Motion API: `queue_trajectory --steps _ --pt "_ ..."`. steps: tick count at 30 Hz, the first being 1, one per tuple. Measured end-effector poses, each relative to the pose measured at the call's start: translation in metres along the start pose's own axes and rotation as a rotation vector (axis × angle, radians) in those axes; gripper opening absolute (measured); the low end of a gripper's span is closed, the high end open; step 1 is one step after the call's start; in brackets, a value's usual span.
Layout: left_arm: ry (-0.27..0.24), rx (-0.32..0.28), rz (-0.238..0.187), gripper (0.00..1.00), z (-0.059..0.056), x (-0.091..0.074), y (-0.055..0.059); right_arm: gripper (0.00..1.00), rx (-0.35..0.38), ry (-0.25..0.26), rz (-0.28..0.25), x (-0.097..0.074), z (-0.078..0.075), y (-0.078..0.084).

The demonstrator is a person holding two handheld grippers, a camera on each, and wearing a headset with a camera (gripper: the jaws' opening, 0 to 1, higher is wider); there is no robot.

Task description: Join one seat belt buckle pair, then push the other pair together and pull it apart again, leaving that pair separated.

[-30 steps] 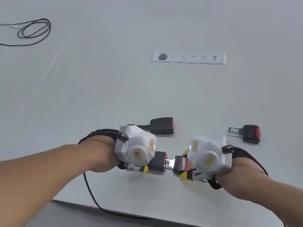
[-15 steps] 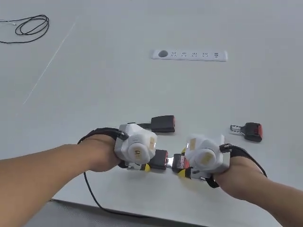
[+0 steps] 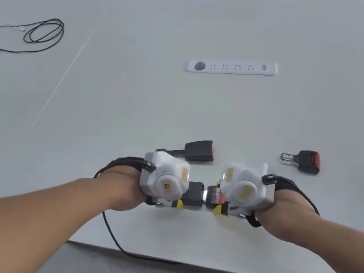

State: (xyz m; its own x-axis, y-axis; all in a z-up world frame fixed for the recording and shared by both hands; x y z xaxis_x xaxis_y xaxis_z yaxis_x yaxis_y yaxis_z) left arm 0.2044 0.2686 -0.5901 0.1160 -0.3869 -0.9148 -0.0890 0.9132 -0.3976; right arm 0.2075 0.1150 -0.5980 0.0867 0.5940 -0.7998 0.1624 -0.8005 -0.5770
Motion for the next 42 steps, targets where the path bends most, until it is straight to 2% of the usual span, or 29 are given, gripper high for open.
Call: queue_trajectory --steps 1,9,11,16,22,42 --pt "0.001 -0.011 0.007 0.30 0.0007 -0.0006 0.0008 0.28 -0.020 0.000 -0.012 0.0020 -0.0012 -0.0027" --pt "-0.001 -0.009 -0.007 0.30 0.0002 -0.0009 0.0010 0.28 -0.015 0.003 -0.008 -0.0017 0.0019 -0.0015" --pt "0.012 -0.015 -0.022 0.31 0.0029 -0.0019 0.0045 0.29 -0.027 0.001 -0.010 -0.0031 0.0021 -0.0010" --pt "0.011 -0.003 -0.051 0.30 0.0024 -0.0040 0.0091 0.29 -0.043 -0.020 -0.014 -0.0025 -0.0001 0.0025" --pt "0.023 -0.025 -0.062 0.30 0.0051 -0.0044 0.0100 0.28 -0.039 -0.033 -0.012 -0.0039 -0.0022 0.0031" --pt "0.012 -0.015 -0.035 0.31 0.0037 -0.0050 0.0071 0.30 -0.011 -0.039 -0.006 -0.0019 -0.0038 0.0022"
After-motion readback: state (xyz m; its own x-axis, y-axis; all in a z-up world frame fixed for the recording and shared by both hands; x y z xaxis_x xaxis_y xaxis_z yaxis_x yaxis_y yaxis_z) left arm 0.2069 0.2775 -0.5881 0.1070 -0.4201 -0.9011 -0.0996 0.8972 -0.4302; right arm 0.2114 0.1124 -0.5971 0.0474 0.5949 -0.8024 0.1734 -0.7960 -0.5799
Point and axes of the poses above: the centre of the closed fingertips' face, and the gripper's own axes: x roughly forward along the fingers, z roughly to its left, y roughly out of its underside, the point moved 10 cm from there along -x, roughly backward along the fingers, and after that the axes turned 8 degrees about -x, right-handed, at the moved point
